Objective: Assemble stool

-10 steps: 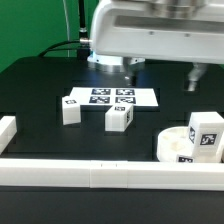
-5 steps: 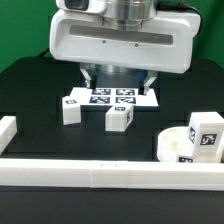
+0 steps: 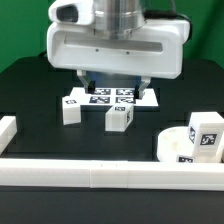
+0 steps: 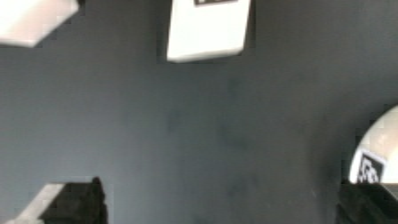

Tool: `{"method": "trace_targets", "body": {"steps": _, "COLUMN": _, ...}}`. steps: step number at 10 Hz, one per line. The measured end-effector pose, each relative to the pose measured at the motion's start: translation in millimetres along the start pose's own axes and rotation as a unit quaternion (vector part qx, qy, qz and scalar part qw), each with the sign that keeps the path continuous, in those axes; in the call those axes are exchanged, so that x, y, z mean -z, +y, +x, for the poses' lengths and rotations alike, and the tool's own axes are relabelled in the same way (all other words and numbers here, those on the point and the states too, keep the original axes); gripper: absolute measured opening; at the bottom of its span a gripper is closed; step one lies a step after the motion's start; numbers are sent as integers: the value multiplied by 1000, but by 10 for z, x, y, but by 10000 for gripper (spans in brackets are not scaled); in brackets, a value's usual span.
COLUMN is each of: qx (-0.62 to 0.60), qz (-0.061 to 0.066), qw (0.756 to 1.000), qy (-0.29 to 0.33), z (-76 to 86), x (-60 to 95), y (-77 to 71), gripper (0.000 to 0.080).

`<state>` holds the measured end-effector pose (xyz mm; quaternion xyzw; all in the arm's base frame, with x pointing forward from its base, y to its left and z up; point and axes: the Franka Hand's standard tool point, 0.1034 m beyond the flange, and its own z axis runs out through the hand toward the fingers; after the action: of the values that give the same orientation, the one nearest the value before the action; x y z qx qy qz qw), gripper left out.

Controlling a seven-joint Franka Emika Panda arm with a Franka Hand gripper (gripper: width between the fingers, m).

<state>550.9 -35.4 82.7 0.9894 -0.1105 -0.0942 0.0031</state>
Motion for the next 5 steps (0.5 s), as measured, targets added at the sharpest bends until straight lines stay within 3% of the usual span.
{"method": "trace_targets", "body": {"steps": 1, "qx": -14, "qz": 35, "qw": 999, "qy": -15, "z": -60, "x": -107, "y": 31, "gripper": 649}}
{"method": "trace_targets", "body": {"steps": 2, "qx": -29, "qz": 41, "qw": 999, "qy": -21, "z": -97, "x": -172, "y": 22, "gripper": 649}}
{"method": "trace_targets", "body": {"steps": 3, "qx": -30, "qz": 39, "qw": 999, "qy": -23, "z": -113, "x": -186, "y": -49, "gripper": 649}}
{"method": "trace_targets", "body": {"steps": 5, "qx": -28, "qz": 39, "qw": 999, "qy": -22, "z": -105, "x": -182, "y": -40, "gripper": 649}}
